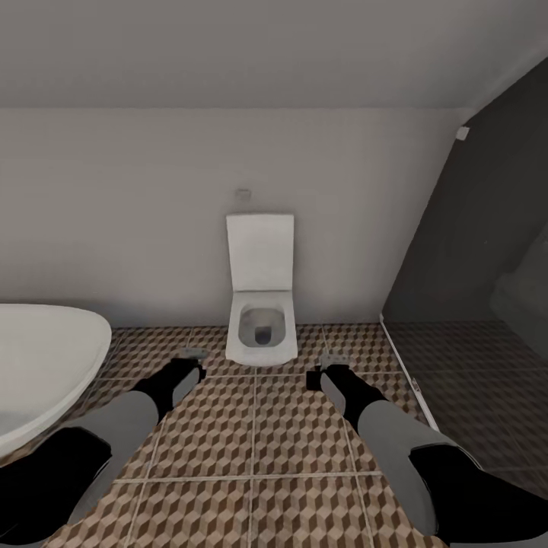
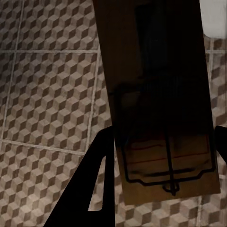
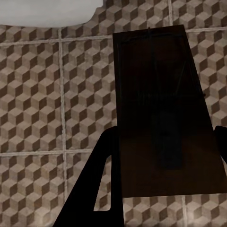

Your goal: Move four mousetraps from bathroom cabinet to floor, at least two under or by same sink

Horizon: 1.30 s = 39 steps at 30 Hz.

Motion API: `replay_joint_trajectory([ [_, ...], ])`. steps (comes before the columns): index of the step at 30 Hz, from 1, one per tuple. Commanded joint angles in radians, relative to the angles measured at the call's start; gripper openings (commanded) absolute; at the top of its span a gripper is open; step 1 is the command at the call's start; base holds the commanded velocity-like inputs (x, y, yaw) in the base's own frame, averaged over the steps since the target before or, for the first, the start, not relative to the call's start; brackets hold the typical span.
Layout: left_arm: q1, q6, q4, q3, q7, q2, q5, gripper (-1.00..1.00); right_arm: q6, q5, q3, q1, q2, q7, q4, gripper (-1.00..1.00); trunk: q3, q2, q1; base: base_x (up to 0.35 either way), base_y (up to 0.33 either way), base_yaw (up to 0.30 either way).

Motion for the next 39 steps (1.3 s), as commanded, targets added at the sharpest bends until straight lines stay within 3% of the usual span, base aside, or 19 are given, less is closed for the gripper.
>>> replay_joint_trajectory([
  [1,-0.001,0.005,-0.002,-0.009,0.008,0.001,0.007,-1.00,0.005,-0.011,0.008,0.000,0.000,-0.007,-0.002,-1.00,-0.001,-0.001,0.000,0.000,0.000,0.000],
  [6,0.000,-0.006,-0.050,-0.007,0.015,0.010,0.006,-1.00,-0.012,-0.011,0.009,0.000,0.001,-0.008,0.005,-1.00,-0.001,-0.001,0.000,0.000,0.000,0.000],
  [9,-0.001,0.011,-0.135,-0.006,0.021,0.029,0.006,-1.00,-0.064,-0.011,0.009,0.000,0.001,-0.009,0.012,-1.00,-0.001,-0.001,0.000,0.000,0.000,0.000],
  [11,-0.001,0.050,-0.184,-0.005,0.044,0.033,0.006,-1.00,-0.080,-0.011,0.009,0.000,0.001,-0.009,0.013,-1.00,-0.001,-0.001,0.000,0.000,0.000,0.000],
  [13,-0.029,0.212,-0.354,0.020,0.151,0.037,0.006,-1.00,-0.094,-0.011,0.009,0.000,0.001,-0.009,0.014,-1.00,-0.001,-0.001,0.000,0.000,0.000,0.000],
  [15,-0.090,0.348,-0.461,0.072,0.197,0.035,0.006,-1.00,-0.097,-0.011,0.009,0.000,0.002,-0.009,0.015,-1.00,-0.001,-0.001,0.000,0.000,0.000,0.000],
  [17,-0.157,0.439,-0.504,0.099,0.213,0.029,0.006,-1.00,-0.098,-0.011,0.009,0.000,0.002,-0.009,0.015,-1.00,-0.001,-0.001,0.000,0.000,0.000,0.000],
  [18,-0.184,0.462,-0.510,0.105,0.216,0.027,0.006,-1.00,-0.098,-0.011,0.009,0.000,0.003,-0.009,0.015,-1.00,-0.001,-0.001,0.000,0.000,0.000,0.000],
  [20,-0.342,0.535,-0.459,0.123,0.226,0.011,0.006,-1.00,-0.098,-0.011,0.009,0.000,0.006,-0.009,0.015,-1.00,-0.001,-0.001,0.000,0.000,0.000,0.000],
  [21,-0.372,0.543,-0.424,0.125,0.227,0.005,0.006,-1.00,-0.098,-0.011,0.009,0.000,0.006,-0.009,0.015,-1.00,-0.001,-0.001,0.000,0.000,0.000,0.000],
  [24,-0.404,0.537,-0.319,0.127,0.228,-0.003,0.007,-1.00,-0.098,-0.011,0.010,0.000,0.006,-0.009,0.015,-1.00,-0.001,-0.001,0.000,0.000,0.000,0.000],
  [25,-0.412,0.507,-0.232,0.128,0.226,-0.006,0.008,-1.00,-0.099,-0.011,0.010,0.000,0.006,-0.009,0.015,-1.00,-0.001,-0.001,0.000,0.000,0.000,0.000],
  [27,-0.418,0.416,-0.085,0.128,0.205,-0.014,0.010,-1.00,-0.099,-0.011,0.010,0.000,0.006,-0.009,0.015,-1.00,-0.001,-0.001,0.000,0.000,0.000,0.000],
  [28,-0.421,0.339,-0.004,0.127,0.169,-0.024,0.009,-1.00,-0.099,-0.011,0.010,0.000,0.006,-0.009,0.015,-1.00,-0.001,-0.001,0.000,0.000,0.000,0.000],
  [30,-0.424,0.240,0.070,0.124,0.099,-0.034,0.008,-1.00,-0.099,-0.011,0.010,0.000,0.006,-0.009,0.015,-1.00,-0.001,-0.001,0.000,0.000,0.000,0.000],
  [32,-0.426,0.175,0.120,0.117,0.033,-0.040,0.009,-1.00,-0.099,-0.011,0.010,0.000,0.006,-0.009,0.015,-1.00,-0.001,-0.001,0.000,0.000,0.000,0.000],
  [39,-0.415,0.131,0.152,0.110,-0.023,-0.045,0.009,-1.00,-0.099,-0.011,0.009,0.000,0.006,-0.009,0.015,-1.00,-0.001,-0.001,0.000,0.000,0.000,0.000],
])
